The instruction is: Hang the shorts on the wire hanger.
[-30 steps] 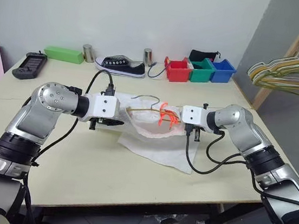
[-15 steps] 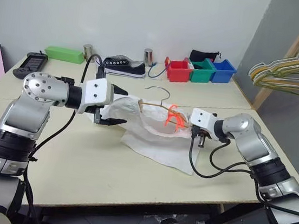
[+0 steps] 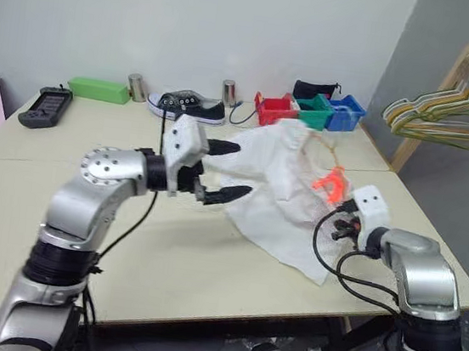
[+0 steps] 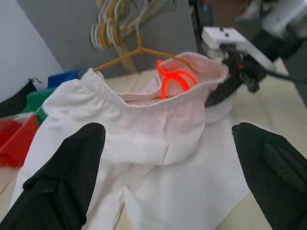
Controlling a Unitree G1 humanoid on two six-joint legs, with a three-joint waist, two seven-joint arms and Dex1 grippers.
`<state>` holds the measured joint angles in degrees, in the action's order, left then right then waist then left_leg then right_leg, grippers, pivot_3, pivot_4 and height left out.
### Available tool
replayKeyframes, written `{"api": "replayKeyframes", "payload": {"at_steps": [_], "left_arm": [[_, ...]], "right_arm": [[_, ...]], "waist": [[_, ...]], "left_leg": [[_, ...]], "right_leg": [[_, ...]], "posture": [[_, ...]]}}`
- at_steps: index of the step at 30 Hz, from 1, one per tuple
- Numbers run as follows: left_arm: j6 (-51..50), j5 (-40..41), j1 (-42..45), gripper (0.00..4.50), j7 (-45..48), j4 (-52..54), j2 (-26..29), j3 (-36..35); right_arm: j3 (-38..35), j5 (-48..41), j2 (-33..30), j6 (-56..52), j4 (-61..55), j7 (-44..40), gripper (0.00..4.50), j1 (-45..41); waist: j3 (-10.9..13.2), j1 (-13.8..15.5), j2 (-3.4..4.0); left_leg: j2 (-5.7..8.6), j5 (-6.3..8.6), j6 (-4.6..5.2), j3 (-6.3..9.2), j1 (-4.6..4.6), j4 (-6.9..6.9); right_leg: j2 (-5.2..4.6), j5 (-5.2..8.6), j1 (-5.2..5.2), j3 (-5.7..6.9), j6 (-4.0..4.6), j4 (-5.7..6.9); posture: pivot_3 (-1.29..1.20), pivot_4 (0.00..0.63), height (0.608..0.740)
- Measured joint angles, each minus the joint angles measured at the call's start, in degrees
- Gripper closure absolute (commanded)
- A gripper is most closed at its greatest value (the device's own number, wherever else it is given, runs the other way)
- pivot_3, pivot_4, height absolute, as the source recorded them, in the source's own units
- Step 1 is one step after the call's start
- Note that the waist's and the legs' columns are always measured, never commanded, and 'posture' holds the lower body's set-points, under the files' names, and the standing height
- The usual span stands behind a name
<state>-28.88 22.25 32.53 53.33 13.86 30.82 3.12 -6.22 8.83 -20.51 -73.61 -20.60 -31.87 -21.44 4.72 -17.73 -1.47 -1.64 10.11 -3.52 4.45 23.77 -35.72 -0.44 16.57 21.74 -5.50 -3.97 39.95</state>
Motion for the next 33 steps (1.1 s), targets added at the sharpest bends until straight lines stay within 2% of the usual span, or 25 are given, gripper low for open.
{"api": "replayKeyframes", "payload": {"at_steps": [4,9,14,18,25,33], "left_arm": [[0.1,-0.53,3.91,0.02,-4.43,-1.07,-8.03,4.14],[2.56,-2.17,8.99,0.02,-6.66,-6.32,-16.12,8.16],[5.88,-3.66,12.22,0.02,-6.56,-11.93,-21.2,10.76],[9.49,-4.84,17.13,0.02,-6.62,-16.9,-25.57,11.34],[14.99,-7.22,21.52,0.02,-6.47,-25.35,-28.77,11.41],[16.33,-8.22,21.6,0.02,-6.51,-26.11,-29.76,11.41]], "right_arm": [[-6.55,3.24,3.4,-4.4,-0.57,9.94,4.5,0.44],[-13.95,6.07,7.06,-7.32,-1.82,20.32,4.5,-1.56],[-19.29,7.93,7.5,-7.72,-2.23,27.35,4.5,-4.15],[-21.13,8.87,4.97,-2.87,-1.32,32.35,4.5,-6.35],[-20.03,8.79,4.51,3.3,2.43,36.93,4.5,-9.64],[-30.64,5.07,10.16,-2.9,6.31,40.02,4.5,-17.97]], "waist": [[-0.21,-1.24,0.21],[-0.6,-4.87,0.8],[-0.62,-8.02,0.85],[-0.64,-10.0,0.87],[-0.65,-13.72,0.88],[-0.65,-14.09,0.88]], "left_leg": [[0.07,0.01,0.0,-0.04,0.02,-0.09],[0.08,0.03,0.0,-0.06,0.03,0.03],[0.11,0.03,0.0,-0.06,-0.03,0.06],[0.12,0.03,0.01,-0.06,-0.33,0.48],[0.12,0.06,0.0,-0.19,-0.94,1.17],[0.13,0.06,0.0,-0.19,-1.0,1.17]], "right_leg": [[0.02,0.01,-0.11,-0.13,-0.03,-0.09],[0.02,0.16,-0.11,-0.15,-0.07,-0.14],[0.01,0.17,-0.16,-0.15,-0.07,-0.16],[0.01,0.19,-0.47,-0.16,-0.05,-0.61],[-0.02,0.43,-0.97,-0.25,0.08,-0.98],[-0.04,0.42,-1.04,-0.24,0.07,-0.98]], "posture": [[-0.4,0.0,0.74],[-0.43,0.0,0.74],[-0.43,0.0,0.74],[-0.46,0.0,0.74],[-0.46,0.0,0.74],[-0.44,0.0,0.74]]}}
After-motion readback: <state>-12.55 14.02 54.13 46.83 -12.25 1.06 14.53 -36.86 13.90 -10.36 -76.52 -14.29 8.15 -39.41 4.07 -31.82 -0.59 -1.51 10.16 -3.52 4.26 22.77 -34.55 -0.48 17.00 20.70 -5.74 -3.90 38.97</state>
